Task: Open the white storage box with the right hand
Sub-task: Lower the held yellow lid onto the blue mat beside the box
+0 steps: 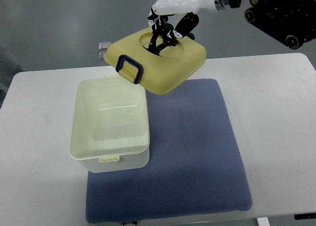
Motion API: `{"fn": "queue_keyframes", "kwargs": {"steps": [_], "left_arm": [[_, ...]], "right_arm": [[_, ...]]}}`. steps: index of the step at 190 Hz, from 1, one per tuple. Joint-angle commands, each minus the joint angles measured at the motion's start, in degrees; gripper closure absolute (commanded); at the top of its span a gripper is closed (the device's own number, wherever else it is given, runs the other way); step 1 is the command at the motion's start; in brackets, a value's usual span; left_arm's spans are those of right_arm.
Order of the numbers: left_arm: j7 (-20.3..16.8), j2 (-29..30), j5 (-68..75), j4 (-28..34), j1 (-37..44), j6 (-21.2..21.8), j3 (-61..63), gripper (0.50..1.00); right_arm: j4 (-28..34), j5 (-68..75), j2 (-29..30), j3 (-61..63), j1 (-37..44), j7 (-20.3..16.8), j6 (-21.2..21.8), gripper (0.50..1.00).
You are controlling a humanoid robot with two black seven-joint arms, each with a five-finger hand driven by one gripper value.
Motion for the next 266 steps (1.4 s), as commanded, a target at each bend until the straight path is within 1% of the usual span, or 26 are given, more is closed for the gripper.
{"fn": "queue_keyframes", "kwargs": {"steps": [1,24,54,132,184,266], "left_arm": [[0.0,0.0,0.0,0.0,0.0,0.0,0.0,0.500],[0.0,0.0,0.0,0.0,0.0,0.0,0.0,0.500],[0.0,0.0,0.0,0.0,0.0,0.0,0.0,0.500],[0.0,0.0,0.0,0.0,0.0,-0.1,0.0,0.500],[0.0,0.0,0.0,0.0,0.0,0.0,0.0,0.500],[0.0,0.0,0.0,0.0,0.0,0.0,0.0,0.500]], "right_arm": [[-0.3,-0.1,-1.3,-0.3,-2.0,0.1,-0.2,1.000],[-1.1,-0.3,-2.7,-0.9,-4.6,0.1,-1.8,1.000],[-2.0,-0.4,-3.8,-0.9,-7.7,0.2,-2.3,1.000],[-2.3,-1.0,-3.7,-1.2,-14.9,0.2,-6.2,1.000],[-3.5,-1.0,-3.3,-7.1,-16.8,0.2,-11.2,1.000],[-2.4,-0.8,-2.7,-7.2,-17.5,0.2,-11.3,1.000]]}}
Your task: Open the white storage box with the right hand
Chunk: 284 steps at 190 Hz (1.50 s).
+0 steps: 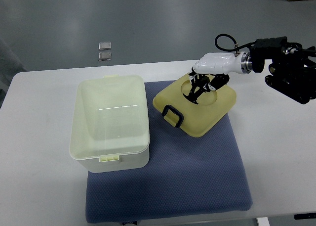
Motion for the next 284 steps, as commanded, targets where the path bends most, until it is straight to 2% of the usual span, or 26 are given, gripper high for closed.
{"fn": "queue_keyframes", "kwargs": {"steps": [1,125,126,127,128,130,131,132,133,134,135,136,137,138,139,140,141,142,148,156,207,237,253,284], "left_arm": [[0.0,0.0,0.0,0.0,0.0,0.0,0.0,0.500],[0.0,0.0,0.0,0.0,0.0,0.0,0.0,0.500],[0.0,0.0,0.0,0.0,0.0,0.0,0.0,0.500],[0.0,0.0,0.0,0.0,0.0,0.0,0.0,0.500],[0.0,0.0,0.0,0.0,0.0,0.0,0.0,0.500],[0.0,0.0,0.0,0.0,0.0,0.0,0.0,0.500],[0.0,0.0,0.0,0.0,0.0,0.0,0.0,0.500],[0.0,0.0,0.0,0.0,0.0,0.0,0.0,0.500],[0.0,0.0,0.0,0.0,0.0,0.0,0.0,0.500],[0.0,0.0,0.0,0.0,0.0,0.0,0.0,0.500],[0.0,0.0,0.0,0.0,0.0,0.0,0.0,0.500],[0.0,0.0,0.0,0.0,0.0,0.0,0.0,0.500],[0.0,0.0,0.0,0.0,0.0,0.0,0.0,0.500],[0.0,0.0,0.0,0.0,0.0,-0.1,0.0,0.500],[0.0,0.0,0.0,0.0,0.0,-0.1,0.0,0.500],[0.0,0.0,0.0,0.0,0.0,0.0,0.0,0.500],[0.0,0.0,0.0,0.0,0.0,0.0,0.0,0.500],[0.0,0.0,0.0,0.0,0.0,0.0,0.0,0.500],[0.0,0.0,0.0,0.0,0.0,0.0,0.0,0.500],[0.0,0.0,0.0,0.0,0.0,0.0,0.0,0.500],[0.0,0.0,0.0,0.0,0.0,-0.1,0.0,0.500],[0.0,0.0,0.0,0.0,0.0,-0.1,0.0,0.500],[0.0,0.0,0.0,0.0,0.0,0.0,0.0,0.500],[0.0,0.0,0.0,0.0,0.0,0.0,0.0,0.500]], "right_arm": [[0.7,0.1,-0.1,0.0,0.1,0.0,0.0,1.000],[2.7,0.6,-0.4,-2.9,0.0,0.0,-0.3,1.000],[2.7,0.6,-0.4,-2.9,0.0,0.0,-0.4,0.992],[2.7,0.8,-0.4,-2.9,0.0,0.0,-0.4,0.961],[2.7,0.8,-0.4,-2.9,0.0,0.0,-0.4,0.961],[2.7,0.9,-0.4,-2.7,-0.1,0.0,-0.6,0.900],[2.7,0.9,-0.4,-2.7,-0.1,0.0,-0.6,0.899],[2.7,1.0,-0.4,-2.6,-0.1,0.0,-0.8,0.869],[2.7,1.0,-0.4,-2.6,-0.1,0.0,-0.8,0.869],[2.7,1.0,-0.4,-2.5,-0.1,0.0,-1.0,0.834],[2.7,1.0,-0.4,-2.5,-0.1,0.0,-1.0,0.834],[2.7,1.0,-0.4,-2.5,-0.2,0.0,-1.1,0.800],[2.7,1.0,-0.4,-2.5,-0.2,0.0,-1.1,0.799],[2.7,1.0,-0.4,-2.5,-0.2,0.0,-1.2,0.759],[2.7,1.0,-0.4,-2.5,-0.2,0.0,-1.2,0.758],[2.7,1.2,-0.4,-2.5,-0.3,0.0,-1.3,0.724],[2.7,1.2,-0.4,-2.5,-0.3,0.0,-1.3,0.724],[2.7,1.3,-0.4,-2.5,-0.4,0.0,-1.4,0.697],[2.7,1.8,-0.4,-2.5,-0.5,0.0,-1.5,0.640],[2.7,2.5,-0.5,-2.5,-0.6,0.0,-1.6,0.609],[2.9,4.6,-1.0,-2.1,-0.8,0.0,-1.4,0.597],[2.9,16.8,-1.2,1.6,-0.6,0.0,-1.0,0.593],[2.8,25.7,-1.3,4.9,-0.8,0.0,1.2,0.587],[1.1,48.8,-1.3,10.5,-4.8,0.0,9.5,0.587]]}}
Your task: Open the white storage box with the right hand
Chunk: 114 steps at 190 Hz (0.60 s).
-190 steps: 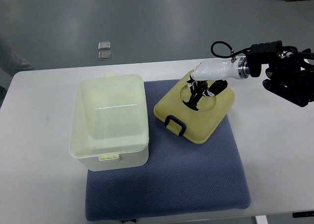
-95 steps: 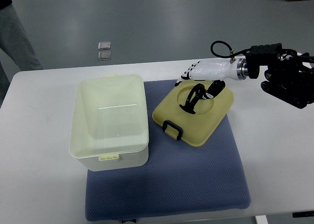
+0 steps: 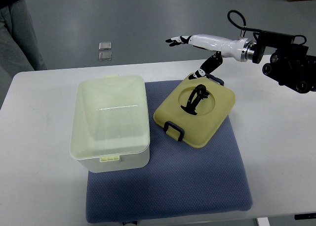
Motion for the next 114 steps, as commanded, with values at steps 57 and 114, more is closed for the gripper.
{"fn": "queue_keyframes", "kwargs": {"steps": [57,114], "left_arm": [[0.0,0.0,0.0,0.0,0.0,0.0,0.0,0.500],[0.0,0.0,0.0,0.0,0.0,0.0,0.0,0.500]], "right_arm": [[-7.5,44.2,3.2,7.4,-10.9,0.0,6.2,0.587],[-7.9,66.1,5.4,7.1,-13.6,-6.8,5.3,0.587]]}}
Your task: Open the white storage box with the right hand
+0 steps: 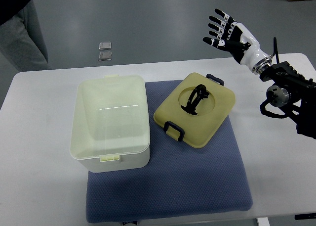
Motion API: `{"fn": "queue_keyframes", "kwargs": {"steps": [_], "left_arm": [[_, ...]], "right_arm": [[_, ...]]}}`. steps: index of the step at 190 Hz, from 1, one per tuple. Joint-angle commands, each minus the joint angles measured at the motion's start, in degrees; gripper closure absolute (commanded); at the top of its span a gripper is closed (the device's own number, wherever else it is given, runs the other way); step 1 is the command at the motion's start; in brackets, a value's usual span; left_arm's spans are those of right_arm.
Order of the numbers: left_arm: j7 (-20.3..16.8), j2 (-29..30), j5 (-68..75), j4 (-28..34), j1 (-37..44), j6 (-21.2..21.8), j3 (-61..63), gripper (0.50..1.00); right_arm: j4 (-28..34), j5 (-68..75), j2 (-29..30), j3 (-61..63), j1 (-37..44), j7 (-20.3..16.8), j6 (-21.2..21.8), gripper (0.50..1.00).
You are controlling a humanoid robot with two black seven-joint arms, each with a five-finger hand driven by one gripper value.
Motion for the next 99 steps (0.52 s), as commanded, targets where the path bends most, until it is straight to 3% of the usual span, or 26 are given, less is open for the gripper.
{"fn": "queue_keyframes", "kwargs": {"steps": [1,99], "left_arm": [[0.0,0.0,0.1,0.0,0.0,0.0,0.0,0.500],[0.0,0.0,0.0,0.0,0.0,-0.1,0.0,0.500]], "right_arm": [[0.0,6.8,0.2,-0.2,-1.0,-2.7,-0.1,0.587],[-3.1,7.6,4.7,0.1,-5.4,-2.1,-0.7,0.572]]}}
